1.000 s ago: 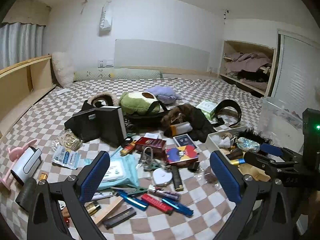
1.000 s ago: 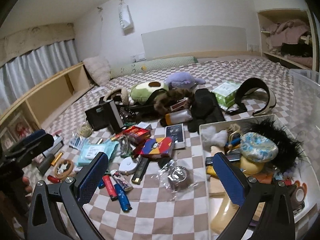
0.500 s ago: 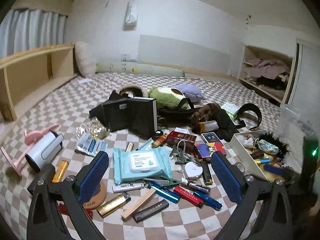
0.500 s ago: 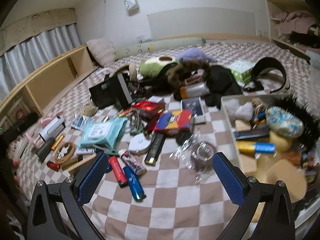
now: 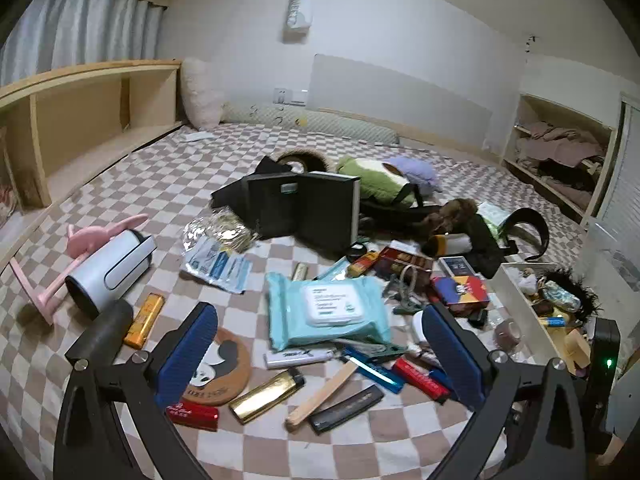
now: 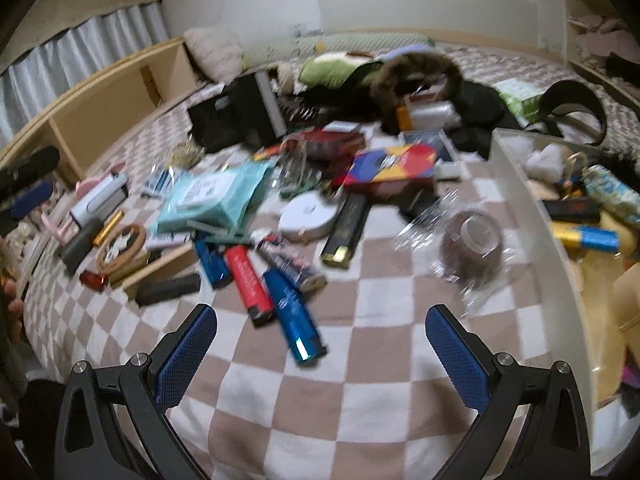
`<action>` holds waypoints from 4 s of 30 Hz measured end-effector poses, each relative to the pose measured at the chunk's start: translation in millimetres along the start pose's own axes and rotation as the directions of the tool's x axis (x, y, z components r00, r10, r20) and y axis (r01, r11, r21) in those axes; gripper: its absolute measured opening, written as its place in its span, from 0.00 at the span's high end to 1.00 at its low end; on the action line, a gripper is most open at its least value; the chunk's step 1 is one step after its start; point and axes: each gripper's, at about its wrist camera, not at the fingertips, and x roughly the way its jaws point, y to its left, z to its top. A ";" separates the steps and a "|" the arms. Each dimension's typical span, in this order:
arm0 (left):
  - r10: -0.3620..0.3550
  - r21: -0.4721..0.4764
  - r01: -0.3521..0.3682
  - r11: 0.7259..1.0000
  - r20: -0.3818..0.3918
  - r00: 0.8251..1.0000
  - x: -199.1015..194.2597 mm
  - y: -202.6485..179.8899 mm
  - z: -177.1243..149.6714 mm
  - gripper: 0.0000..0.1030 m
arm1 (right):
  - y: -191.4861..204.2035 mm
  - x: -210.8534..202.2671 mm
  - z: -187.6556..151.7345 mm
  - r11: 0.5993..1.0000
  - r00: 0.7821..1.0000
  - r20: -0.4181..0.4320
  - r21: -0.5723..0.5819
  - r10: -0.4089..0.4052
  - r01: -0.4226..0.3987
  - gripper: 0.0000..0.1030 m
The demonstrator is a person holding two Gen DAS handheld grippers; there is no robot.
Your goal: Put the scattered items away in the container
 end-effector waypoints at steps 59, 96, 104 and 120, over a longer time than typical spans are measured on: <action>0.198 0.272 -0.104 0.957 -0.344 0.918 77.5 93.1 -77.6 0.00 | 22.9 28.8 -37.6 0.982 0.996 -0.048 -0.174 -0.080 0.071 0.00; 0.133 0.198 -0.075 0.977 -0.295 0.946 79.0 103.9 -86.5 0.00 | 23.2 14.5 -13.0 0.957 0.946 -0.142 0.019 0.290 -0.291 0.00; 0.126 0.198 -0.066 0.978 -0.309 0.943 75.4 103.7 -83.5 0.04 | -34.8 6.7 7.9 0.989 0.993 -0.063 0.114 0.098 -0.091 0.00; 0.095 0.163 -0.051 0.985 -0.282 0.955 63.7 109.8 -85.3 0.19 | 31.2 30.4 -1.6 0.944 0.936 -0.173 -0.069 0.307 -0.323 0.00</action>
